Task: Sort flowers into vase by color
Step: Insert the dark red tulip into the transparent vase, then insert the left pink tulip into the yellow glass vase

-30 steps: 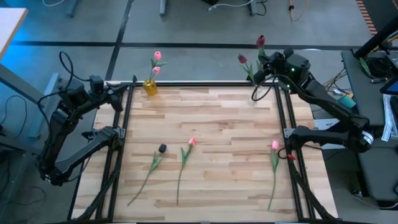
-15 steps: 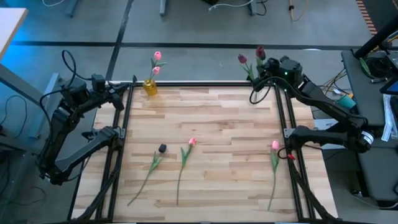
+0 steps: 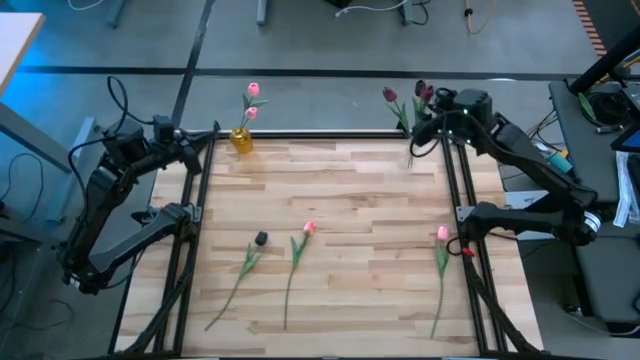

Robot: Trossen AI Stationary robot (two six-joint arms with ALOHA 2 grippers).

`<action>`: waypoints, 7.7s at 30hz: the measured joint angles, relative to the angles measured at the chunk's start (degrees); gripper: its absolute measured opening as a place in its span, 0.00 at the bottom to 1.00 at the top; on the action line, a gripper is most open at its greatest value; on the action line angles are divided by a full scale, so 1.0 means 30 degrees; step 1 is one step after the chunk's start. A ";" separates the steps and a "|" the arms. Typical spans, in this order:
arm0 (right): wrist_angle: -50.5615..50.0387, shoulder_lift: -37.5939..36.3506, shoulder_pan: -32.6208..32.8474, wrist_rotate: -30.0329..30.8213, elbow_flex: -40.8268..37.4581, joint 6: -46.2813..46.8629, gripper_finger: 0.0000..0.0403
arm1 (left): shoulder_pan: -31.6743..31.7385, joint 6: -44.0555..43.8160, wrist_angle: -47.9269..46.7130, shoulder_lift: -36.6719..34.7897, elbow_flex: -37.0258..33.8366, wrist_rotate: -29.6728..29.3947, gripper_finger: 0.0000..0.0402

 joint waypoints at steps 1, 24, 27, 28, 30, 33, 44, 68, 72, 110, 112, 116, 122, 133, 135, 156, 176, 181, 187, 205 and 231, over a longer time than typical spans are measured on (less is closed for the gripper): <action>-0.0570 0.0007 0.0000 -0.0007 0.0325 0.0252 0.42 | -0.0005 0.0005 0.0001 0.0026 0.0000 0.0209 0.00; -0.4763 0.0117 0.0015 -0.0044 0.5276 0.1812 0.42 | -0.2483 -0.0052 -0.1124 0.1061 0.0000 0.0334 0.00; -0.4949 0.0117 0.0015 -0.0184 0.6225 0.1794 0.39 | -0.3575 -0.0070 -0.1662 0.1388 0.0000 -0.0599 0.00; -0.5115 0.0117 0.0015 -0.0313 0.6503 0.1705 0.37 | -0.3943 -0.0081 -0.1765 0.1543 0.0000 -0.0778 0.00; -0.5417 0.0128 0.0015 -0.0991 0.7028 0.1566 0.34 | -0.4621 -0.0127 -0.1815 0.1932 0.0000 -0.1006 0.00; -0.6515 0.0262 0.0015 -0.2674 0.7618 0.1766 0.28 | -0.5636 -0.0168 -0.2038 0.2621 0.0000 -0.1147 0.00; -0.8405 0.0401 0.0083 -0.3191 0.7657 0.2003 0.03 | -0.9910 -0.0945 -0.2076 0.6254 -0.0002 -0.2260 0.00; -0.7056 0.1479 0.0940 -0.3096 0.7562 0.2271 0.03 | -2.1585 -1.6118 -0.0136 1.1779 -0.3093 -0.8308 0.00; -0.7024 0.1511 0.0940 -0.3102 0.7562 0.2327 0.03 | -2.2289 -1.7185 -0.0180 1.3521 -0.2420 -0.8343 0.00; -0.8033 0.1486 0.0933 -0.7242 0.8816 -0.0237 0.03 | -2.3793 -2.1325 -0.4450 2.4577 0.7563 -0.8606 0.42; -0.8026 0.1494 0.0933 -0.7239 0.8819 -0.0427 0.03 | -2.3658 -2.1428 -0.4261 2.4670 0.7555 -0.8614 0.42; -0.8003 0.1494 0.0936 -0.7248 0.8823 -0.0709 0.03 | -2.3343 -2.1304 -0.4305 2.5369 0.7535 -0.8562 0.42; -0.7982 0.1494 0.0933 -0.7242 0.8819 -0.0701 0.03 | -2.2971 -2.1025 -0.4086 2.6267 0.7533 -0.8285 0.42; -0.7955 0.1530 0.0933 -0.7158 0.8819 -0.1459 0.03 | -2.1785 -2.0214 -0.2775 2.7352 0.7526 -0.8147 0.35; -0.7953 0.1545 0.0933 -0.7053 0.8816 -0.1503 0.03 | -2.1575 -2.0346 -0.2925 2.7540 0.7526 -0.8146 0.32; -0.7953 0.1902 0.0933 -0.7016 0.8821 -0.2692 0.03 | -2.1286 -2.0422 -0.4454 2.6286 0.7472 -1.0506 0.02; -0.3827 0.1894 0.0933 -0.6980 0.8808 -0.0622 0.03 | -1.5078 -0.5813 0.1721 0.8706 0.0082 -1.3088 0.00; -0.2673 0.1937 0.0933 -0.6965 0.8808 -0.0431 0.03 | -1.1166 -0.2329 0.2226 0.5573 -0.0666 -1.2444 0.00; -0.2673 0.2322 0.0933 -0.6506 0.8806 -0.0310 0.03 | -0.6837 0.0977 0.2923 0.4863 -0.0219 -1.2270 0.00; -0.2821 0.2845 0.0933 -0.6513 0.8801 -0.1200 0.03 | -0.2223 0.5016 0.9378 0.9475 0.2479 -1.4259 0.00; -0.2831 0.2827 0.0933 -0.6513 0.8801 -0.0964 0.03 | -0.0377 0.7176 1.0652 1.3886 0.4109 -1.3260 0.00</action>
